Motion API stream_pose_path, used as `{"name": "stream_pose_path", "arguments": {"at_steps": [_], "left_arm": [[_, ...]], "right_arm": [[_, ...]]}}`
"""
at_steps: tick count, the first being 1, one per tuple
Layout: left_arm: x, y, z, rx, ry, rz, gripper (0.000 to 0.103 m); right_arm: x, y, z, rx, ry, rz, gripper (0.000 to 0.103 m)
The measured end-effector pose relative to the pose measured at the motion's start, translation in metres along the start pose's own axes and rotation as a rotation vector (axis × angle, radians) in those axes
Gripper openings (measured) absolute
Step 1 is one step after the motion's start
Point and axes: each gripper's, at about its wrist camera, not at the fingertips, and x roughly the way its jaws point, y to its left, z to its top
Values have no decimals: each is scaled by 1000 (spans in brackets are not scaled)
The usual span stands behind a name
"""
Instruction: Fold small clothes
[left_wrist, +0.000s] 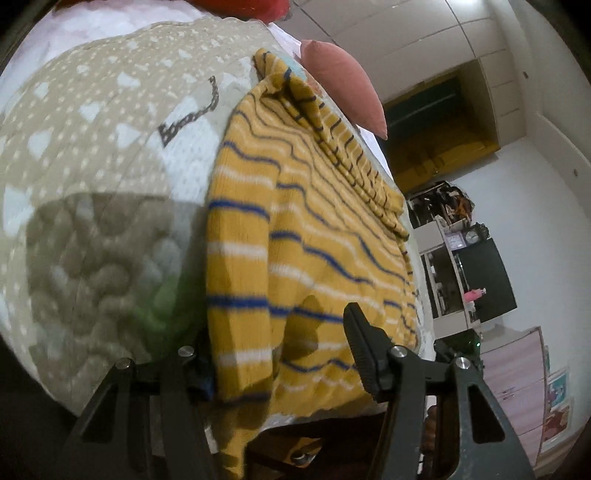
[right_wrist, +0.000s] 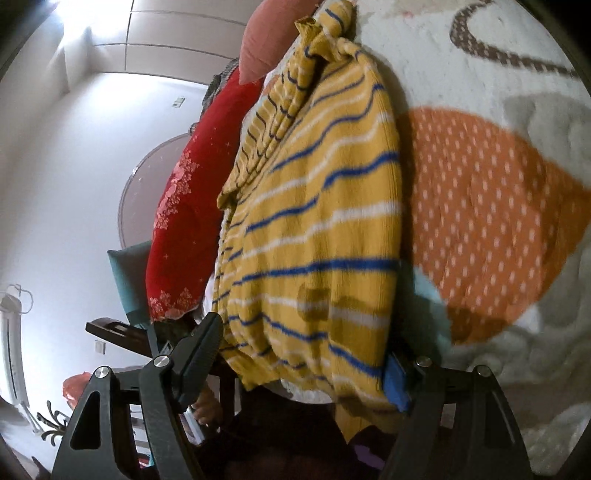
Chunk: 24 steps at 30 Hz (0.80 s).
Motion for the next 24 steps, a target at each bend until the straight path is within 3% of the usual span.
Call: {"name": "stream_pose_path", "arguments": {"at_steps": [6,10,11,12,13,14,15,17,18,20,24], "left_arm": [[3,-6,-16,60,11,58,56],[13,2,-31,34,73,75,55],[17,5,-34,23,85,93,44],[20,7,-35,15,94,109,36],[23,10,-36,1,111,129,19],[22,12,-36,-12,114,139,13],[18,13,-36,-18,102,155,12],[7,10,-37,-17,77,156,9],[1,8,-38,-18,65,150,9],[-15,2,-39,-19,32,135,9],[-36,-16,-38,-6,-14,105,8]], "right_arm": [[9,-5,-20,18,8,-20,81],[17,-6,-32,5,37,-53,81],[21,-2,-33,0,44,-66,80],[24,-1,-35,-7,50,-80,76],[28,1,-38,-18,57,-108,72],[31,2,-39,-27,59,-134,62],[32,2,-41,-34,61,-156,45],[31,1,-41,-38,60,-218,23],[28,0,-42,-29,57,-219,16],[17,-1,-45,-17,44,-190,10],[-10,9,-55,-30,4,-152,10]]}}
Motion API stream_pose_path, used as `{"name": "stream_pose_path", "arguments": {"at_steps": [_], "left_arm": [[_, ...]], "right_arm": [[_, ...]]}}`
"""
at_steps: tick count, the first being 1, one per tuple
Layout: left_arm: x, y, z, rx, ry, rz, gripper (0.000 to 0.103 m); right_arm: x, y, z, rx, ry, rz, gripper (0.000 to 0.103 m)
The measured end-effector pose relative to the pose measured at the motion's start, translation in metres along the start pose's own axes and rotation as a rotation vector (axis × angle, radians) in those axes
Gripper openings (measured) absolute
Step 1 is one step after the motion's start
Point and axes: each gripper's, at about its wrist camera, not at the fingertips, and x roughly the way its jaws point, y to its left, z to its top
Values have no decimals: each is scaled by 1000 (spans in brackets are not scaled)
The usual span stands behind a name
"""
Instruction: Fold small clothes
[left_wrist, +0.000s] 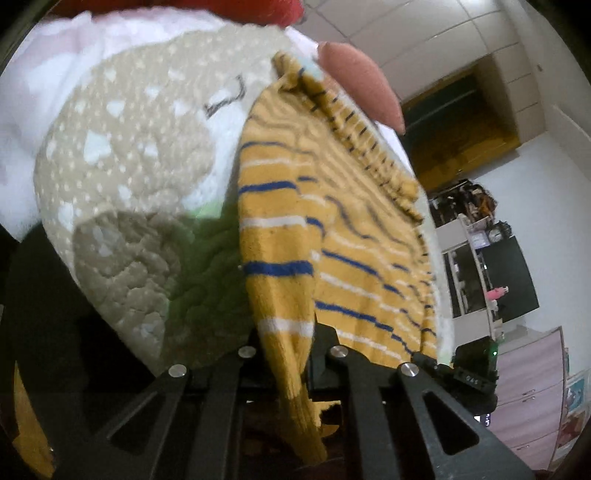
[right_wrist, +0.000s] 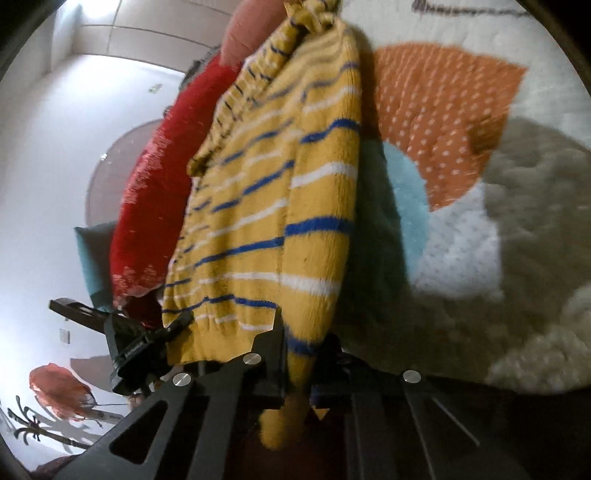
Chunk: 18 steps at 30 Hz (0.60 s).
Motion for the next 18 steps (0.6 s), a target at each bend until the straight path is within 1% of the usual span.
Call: {"name": "stream_pose_path", "arguments": {"at_steps": [3,6,8,10,12,14,16,18], "left_arm": [[-2,-9,11,-8,-10,-28,8],[-3,-21,30,-36,-26,-79,8],[-7,-24,43,-35,-40,-94,8],[-7,-35,69,-28,-70,-94,8],[-5,-45,93,-21,-92,-89,8],[1,-60,127,10,-122,-73,8],[11,-73,156,39,-149,-41,8],[31,-85,189,57,-152,-18,8]], "right_arm": [[-4,13,7,-28,-6,20,10],[-4,35,21,-81,-7,42,10],[-9,53,33,-127,-27,58,10],[-16,70,50,-159,-51,80,10],[-26,89,74,-204,-84,94,10],[-30,104,101,-227,-117,98,10],[-32,116,127,-247,-153,89,10],[-29,125,156,-258,-188,64,10]]}}
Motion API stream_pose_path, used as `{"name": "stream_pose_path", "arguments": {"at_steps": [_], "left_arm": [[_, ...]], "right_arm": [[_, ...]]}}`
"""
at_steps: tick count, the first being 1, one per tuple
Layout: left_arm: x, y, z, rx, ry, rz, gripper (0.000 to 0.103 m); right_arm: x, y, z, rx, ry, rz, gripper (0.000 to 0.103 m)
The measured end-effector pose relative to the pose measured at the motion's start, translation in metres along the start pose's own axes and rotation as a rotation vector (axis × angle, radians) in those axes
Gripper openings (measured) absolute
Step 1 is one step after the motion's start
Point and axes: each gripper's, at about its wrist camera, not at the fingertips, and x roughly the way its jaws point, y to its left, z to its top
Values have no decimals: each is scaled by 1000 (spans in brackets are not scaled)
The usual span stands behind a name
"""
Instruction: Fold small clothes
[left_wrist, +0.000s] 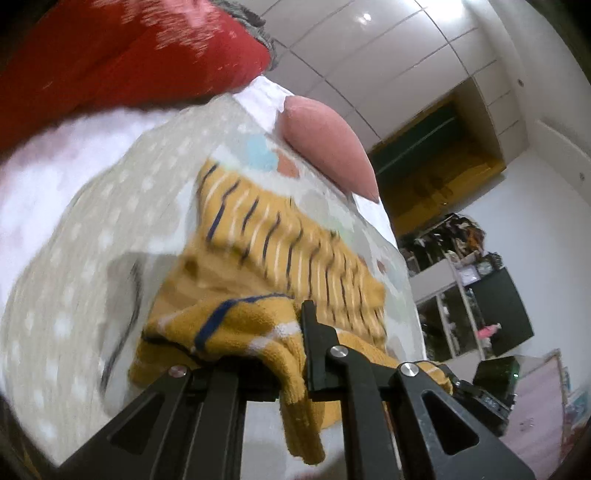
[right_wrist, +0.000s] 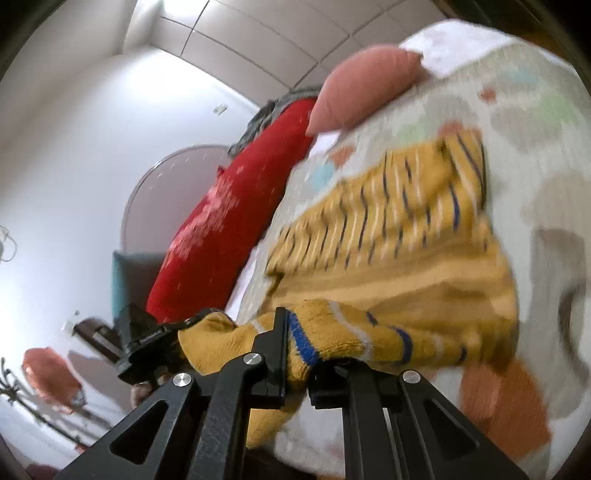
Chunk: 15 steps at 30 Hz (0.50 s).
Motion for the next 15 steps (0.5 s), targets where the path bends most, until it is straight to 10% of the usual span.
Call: {"name": "stream_pose_path", "arguments": {"at_steps": [13,15], "left_arm": [[155,36,97,-156,122,51,9],[162,50,104,-230,115,16,15]], "right_arm": [[85,-98,120,210,-4,-84,13],[95,-120,134,278,-8,-82,29]]}}
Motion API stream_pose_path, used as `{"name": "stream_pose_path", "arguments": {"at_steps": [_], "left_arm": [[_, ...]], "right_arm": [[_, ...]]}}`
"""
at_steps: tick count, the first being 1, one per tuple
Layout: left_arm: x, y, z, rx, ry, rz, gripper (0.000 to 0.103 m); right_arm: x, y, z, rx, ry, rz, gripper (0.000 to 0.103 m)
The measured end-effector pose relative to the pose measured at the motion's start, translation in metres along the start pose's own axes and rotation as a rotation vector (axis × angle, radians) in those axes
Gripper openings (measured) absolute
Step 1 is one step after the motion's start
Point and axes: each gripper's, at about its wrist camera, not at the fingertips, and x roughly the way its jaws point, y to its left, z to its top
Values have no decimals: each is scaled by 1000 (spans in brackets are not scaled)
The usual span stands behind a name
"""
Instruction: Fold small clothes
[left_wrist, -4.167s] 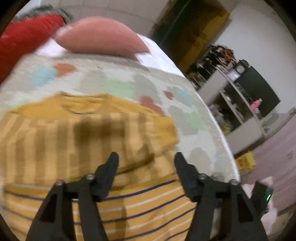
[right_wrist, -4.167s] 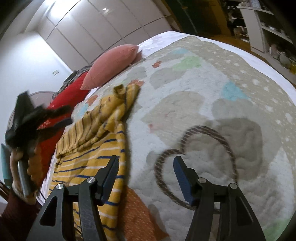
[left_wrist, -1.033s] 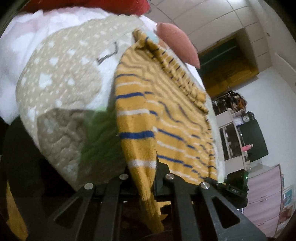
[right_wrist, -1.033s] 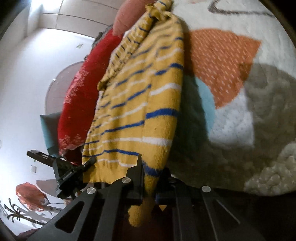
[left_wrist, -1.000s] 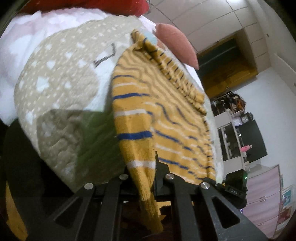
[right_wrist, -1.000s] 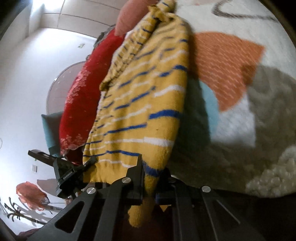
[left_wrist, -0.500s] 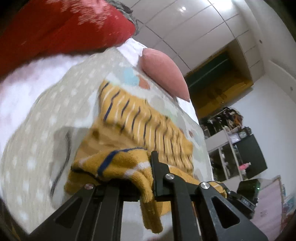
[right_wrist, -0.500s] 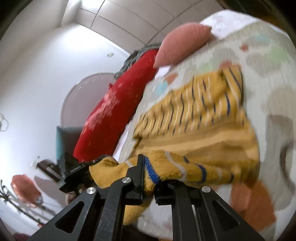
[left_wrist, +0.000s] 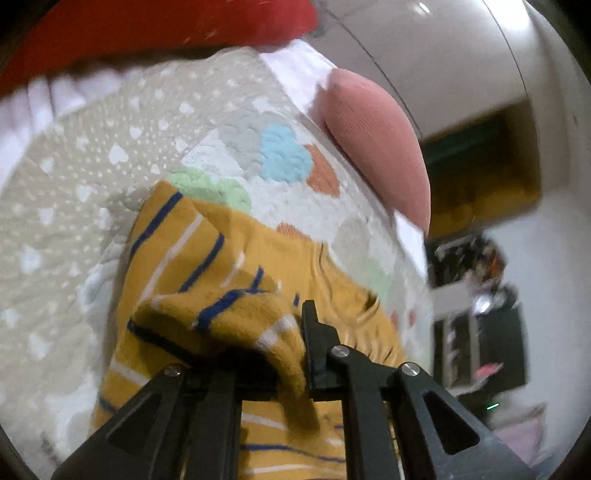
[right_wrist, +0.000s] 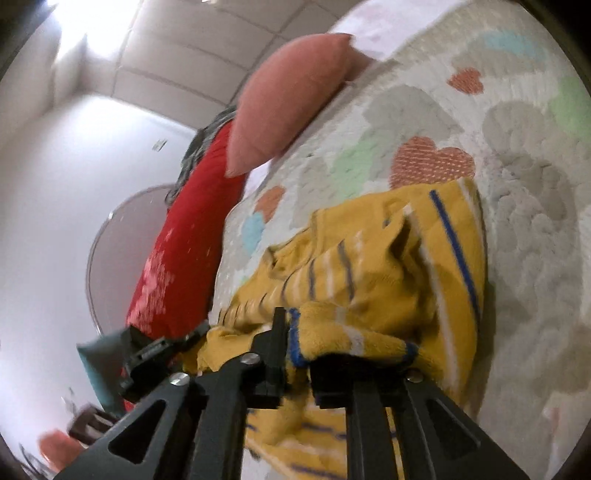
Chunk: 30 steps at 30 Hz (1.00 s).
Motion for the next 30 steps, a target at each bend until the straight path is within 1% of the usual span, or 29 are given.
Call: {"name": "stream_pose_path", "arguments": {"at_steps": [1,2,3,4,6,10,11,13,15,16,17,18,19,20,22,24,27,28,29,30], "left_arm": [[4,8,9,-48,-4,-32,22],[6,12,13,-78,-9,-51,28],[8,15,18,-101,-16,-62,31],[11,19,24,-127,-23,-73,35],[14,22,31,-152,-13,-95,39],[19,23,40,-163,9,-137,47],[18,23,41,-168,12,-157,53],[15,24,44,-205,15,-217,63],[12,26,47,-244,10,-254,66],[9,27,48,-265,7,-279,69],[8,28,49,-284,2,-301,73],[5,31,49,-322,-8,-339,76],[1,34,49,-355,-17,-362,81],[0,36,50,-377,-22,-374,84],[-6,41,52,-425,-18,-412,84],[-11,43,55,-442,-10,-443,87],[-17,50,58,-479,-6,-477,90],[-18,52,59,-491,-8,-475,91],[-20,54,59,-489,-19,-435,91],[-22,53,60,-467,-33,-337,91]], "right_arm": [[3,-5,4,25,-7,-4,38],[9,-12,13,68,-28,-13,55],[12,-20,20,103,-47,-17,62],[15,-26,26,129,-61,-19,62],[24,-34,38,159,-65,-25,62],[37,-29,55,122,-65,-76,62],[39,-27,59,110,-63,-86,64],[42,-25,66,108,-64,-94,66],[42,-24,70,119,-67,-93,71],[42,-24,72,122,-69,-93,73],[40,-23,74,119,-82,-105,78],[37,-22,76,114,-100,-117,82],[31,-20,78,117,-131,-131,84],[25,-22,79,128,-149,-130,85],[9,-28,80,161,-174,-114,85],[-10,-32,77,165,-189,-113,85],[-36,-36,64,131,-188,-155,86],[-44,-38,57,117,-181,-176,86],[-53,-40,49,103,-173,-194,86],[-59,-41,42,95,-168,-203,86]]}}
